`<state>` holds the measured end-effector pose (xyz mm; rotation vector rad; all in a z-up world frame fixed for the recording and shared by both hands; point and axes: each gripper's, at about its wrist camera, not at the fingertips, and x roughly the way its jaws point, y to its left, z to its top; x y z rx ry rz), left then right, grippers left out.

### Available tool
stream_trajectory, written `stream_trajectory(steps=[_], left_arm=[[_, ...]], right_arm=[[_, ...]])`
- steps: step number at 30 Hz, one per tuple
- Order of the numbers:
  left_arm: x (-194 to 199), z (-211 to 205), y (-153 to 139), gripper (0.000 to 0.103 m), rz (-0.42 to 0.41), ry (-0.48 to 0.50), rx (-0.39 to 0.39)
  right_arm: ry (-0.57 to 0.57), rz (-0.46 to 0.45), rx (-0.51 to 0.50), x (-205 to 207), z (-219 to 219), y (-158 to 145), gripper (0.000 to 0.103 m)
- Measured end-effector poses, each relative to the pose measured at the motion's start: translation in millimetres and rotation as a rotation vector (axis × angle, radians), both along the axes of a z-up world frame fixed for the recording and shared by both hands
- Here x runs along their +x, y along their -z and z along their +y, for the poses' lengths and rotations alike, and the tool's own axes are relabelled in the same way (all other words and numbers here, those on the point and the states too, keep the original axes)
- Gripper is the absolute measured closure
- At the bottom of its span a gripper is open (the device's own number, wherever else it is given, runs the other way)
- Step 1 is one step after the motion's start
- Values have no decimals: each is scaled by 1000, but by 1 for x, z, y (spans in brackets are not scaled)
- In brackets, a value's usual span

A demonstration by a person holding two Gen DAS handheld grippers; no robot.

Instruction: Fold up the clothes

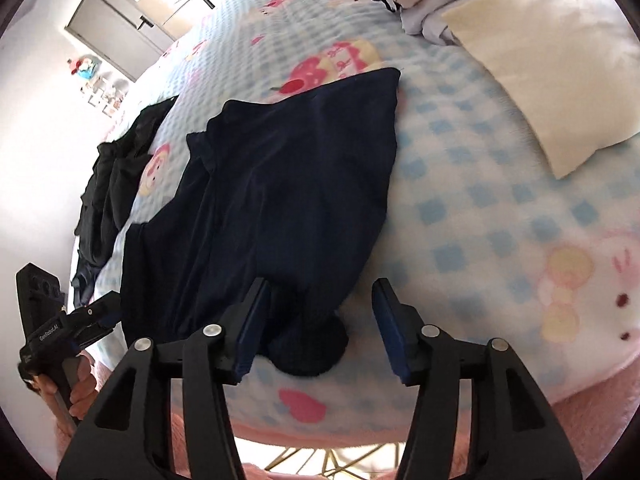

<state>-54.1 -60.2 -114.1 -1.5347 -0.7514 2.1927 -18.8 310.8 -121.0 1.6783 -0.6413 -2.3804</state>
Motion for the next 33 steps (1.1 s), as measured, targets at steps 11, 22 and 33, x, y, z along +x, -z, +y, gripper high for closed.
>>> stream_trajectory(steps=[11,22,33], left_arm=[[-25,36,5,92,-45,92,-50],[-5,-4,35,56,-183,38,75],[-69,-46,23,48,-144,-122,132]], right_arm=[[-54,72,-27,-7,-13,-23,97],[-25,98,62,4,0,-47,78],[-95,238,133,-50,-5,-95,65]])
